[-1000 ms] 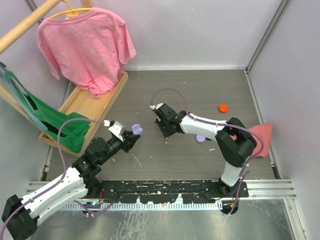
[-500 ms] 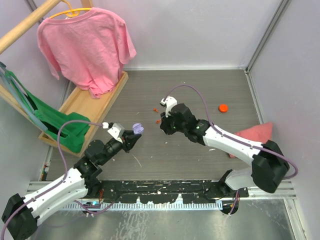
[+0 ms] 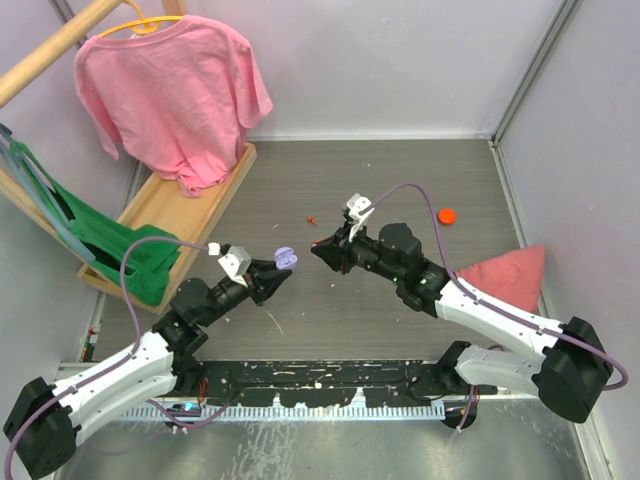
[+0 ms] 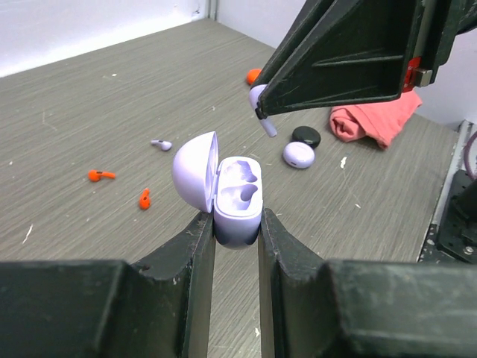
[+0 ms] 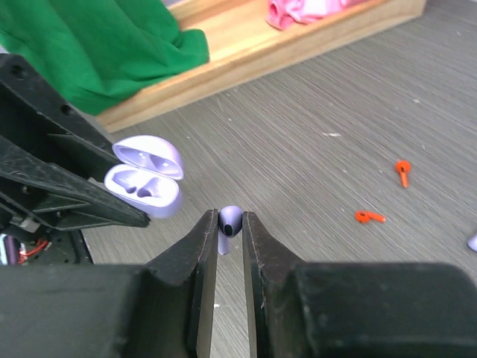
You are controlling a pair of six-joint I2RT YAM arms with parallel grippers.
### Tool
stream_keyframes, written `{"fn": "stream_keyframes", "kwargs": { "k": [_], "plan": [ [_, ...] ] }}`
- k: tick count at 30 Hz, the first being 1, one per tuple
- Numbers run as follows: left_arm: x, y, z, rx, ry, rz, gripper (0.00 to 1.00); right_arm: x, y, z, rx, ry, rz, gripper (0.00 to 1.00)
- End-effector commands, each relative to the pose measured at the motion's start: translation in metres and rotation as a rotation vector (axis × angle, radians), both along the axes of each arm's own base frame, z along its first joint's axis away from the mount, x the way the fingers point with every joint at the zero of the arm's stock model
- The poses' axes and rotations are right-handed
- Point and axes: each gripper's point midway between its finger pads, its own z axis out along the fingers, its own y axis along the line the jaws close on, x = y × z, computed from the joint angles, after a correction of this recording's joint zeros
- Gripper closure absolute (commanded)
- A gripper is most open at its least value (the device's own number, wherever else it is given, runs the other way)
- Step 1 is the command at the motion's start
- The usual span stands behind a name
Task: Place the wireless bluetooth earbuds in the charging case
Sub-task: Place the earbud in the charging case.
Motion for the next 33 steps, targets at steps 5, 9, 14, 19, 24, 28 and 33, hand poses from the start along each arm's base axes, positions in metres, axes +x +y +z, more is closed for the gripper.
{"fn": "stream_keyframes", "kwargs": {
  "k": [5,9,14,19,24,28,33],
  "plan": [
    [-0.011,-0.013,0.063,-0.141,-0.118,-0.101,1.0,-0.025,0.016,0.062,0.248,-0.15,0.152,0.88],
    [-0.012,-0.015,0.067,-0.16,-0.118,-0.113,1.0,-0.033,0.017,0.072,0.301,-0.166,0.187,0.88],
    [-0.012,-0.017,0.067,-0.162,-0.112,-0.121,1.0,-0.039,0.018,0.076,0.343,-0.175,0.217,0.88],
    [-0.013,-0.02,0.067,-0.167,-0.104,-0.134,1.0,-0.044,0.018,0.08,0.373,-0.182,0.234,0.88],
    [-0.015,-0.022,0.069,-0.179,-0.1,-0.151,1.0,-0.045,0.022,0.077,0.377,-0.177,0.25,0.88],
    [-0.016,-0.023,0.074,-0.197,-0.102,-0.162,1.0,-0.044,0.024,0.073,0.372,-0.174,0.249,0.88],
    [-0.019,-0.023,0.079,-0.217,-0.099,-0.173,0.99,-0.042,0.025,0.068,0.368,-0.173,0.246,0.88]
  ]
}}
